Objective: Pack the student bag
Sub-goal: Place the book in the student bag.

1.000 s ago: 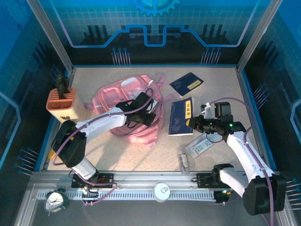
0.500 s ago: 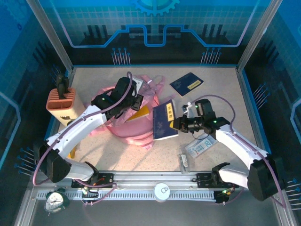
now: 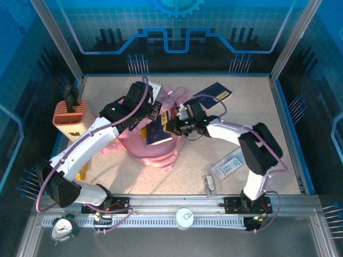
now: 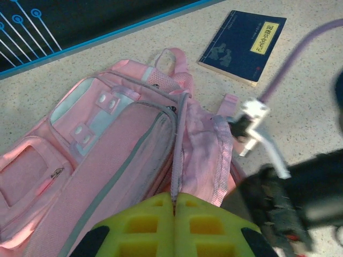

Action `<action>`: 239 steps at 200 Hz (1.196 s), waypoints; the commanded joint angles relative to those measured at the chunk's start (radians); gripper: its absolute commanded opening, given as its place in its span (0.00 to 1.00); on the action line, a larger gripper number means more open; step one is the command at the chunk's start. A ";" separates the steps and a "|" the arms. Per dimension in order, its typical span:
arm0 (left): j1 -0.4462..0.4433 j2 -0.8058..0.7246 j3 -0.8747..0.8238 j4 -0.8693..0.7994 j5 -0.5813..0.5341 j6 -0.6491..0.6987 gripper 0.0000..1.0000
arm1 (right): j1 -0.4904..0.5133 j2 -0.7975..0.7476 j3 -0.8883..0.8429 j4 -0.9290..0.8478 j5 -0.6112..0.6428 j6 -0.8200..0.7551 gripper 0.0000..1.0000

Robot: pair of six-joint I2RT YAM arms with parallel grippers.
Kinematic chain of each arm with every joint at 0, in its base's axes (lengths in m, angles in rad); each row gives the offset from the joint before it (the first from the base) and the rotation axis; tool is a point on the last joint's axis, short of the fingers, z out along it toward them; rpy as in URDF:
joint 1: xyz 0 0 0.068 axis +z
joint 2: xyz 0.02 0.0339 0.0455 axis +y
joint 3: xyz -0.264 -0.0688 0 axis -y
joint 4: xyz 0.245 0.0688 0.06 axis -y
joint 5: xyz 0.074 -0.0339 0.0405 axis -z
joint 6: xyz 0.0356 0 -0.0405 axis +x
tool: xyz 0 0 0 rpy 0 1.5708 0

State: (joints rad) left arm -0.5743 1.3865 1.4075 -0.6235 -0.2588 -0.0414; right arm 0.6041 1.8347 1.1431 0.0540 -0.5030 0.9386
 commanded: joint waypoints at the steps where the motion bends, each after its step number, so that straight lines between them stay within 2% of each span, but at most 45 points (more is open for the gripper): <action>1: 0.011 -0.044 0.062 0.087 -0.044 0.017 0.00 | 0.038 0.096 0.114 0.010 0.063 -0.049 0.16; 9: 0.012 -0.043 0.064 0.085 -0.047 0.015 0.00 | 0.040 0.125 0.144 -0.010 0.082 -0.059 0.22; 19: 0.012 -0.043 0.064 0.087 -0.059 0.012 0.00 | 0.040 0.144 0.164 -0.028 0.111 -0.072 0.35; 35: 0.014 -0.047 0.056 0.096 -0.073 0.003 0.00 | 0.043 0.116 0.150 -0.054 0.169 -0.109 0.49; 60: 0.017 -0.049 0.041 0.108 -0.064 -0.010 0.00 | 0.059 0.005 0.084 -0.125 0.267 -0.198 0.62; 80: 0.018 -0.047 0.038 0.100 -0.055 -0.020 0.00 | 0.087 -0.100 0.012 -0.185 0.377 -0.267 0.67; 116: 0.018 -0.055 0.001 0.139 -0.058 -0.031 0.00 | 0.195 -0.151 -0.043 -0.231 0.437 -0.296 0.56; 143: 0.018 -0.046 -0.003 0.140 -0.065 -0.046 0.00 | 0.286 -0.088 -0.031 -0.182 0.489 -0.285 0.46; 179: 0.019 -0.044 -0.005 0.148 -0.054 -0.079 0.00 | 0.313 0.038 0.029 -0.081 0.548 -0.299 0.34; 214: 0.017 -0.036 -0.002 0.144 -0.030 -0.142 0.00 | 0.303 0.067 0.040 0.061 0.668 -0.374 0.33; 239: 0.018 -0.038 -0.009 0.134 -0.029 -0.145 0.00 | 0.297 0.084 0.075 0.078 0.772 -0.416 0.35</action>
State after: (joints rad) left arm -0.5648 1.3861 1.3903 -0.5747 -0.2878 -0.1459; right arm 0.9161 1.9018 1.1587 0.0330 0.1261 0.5903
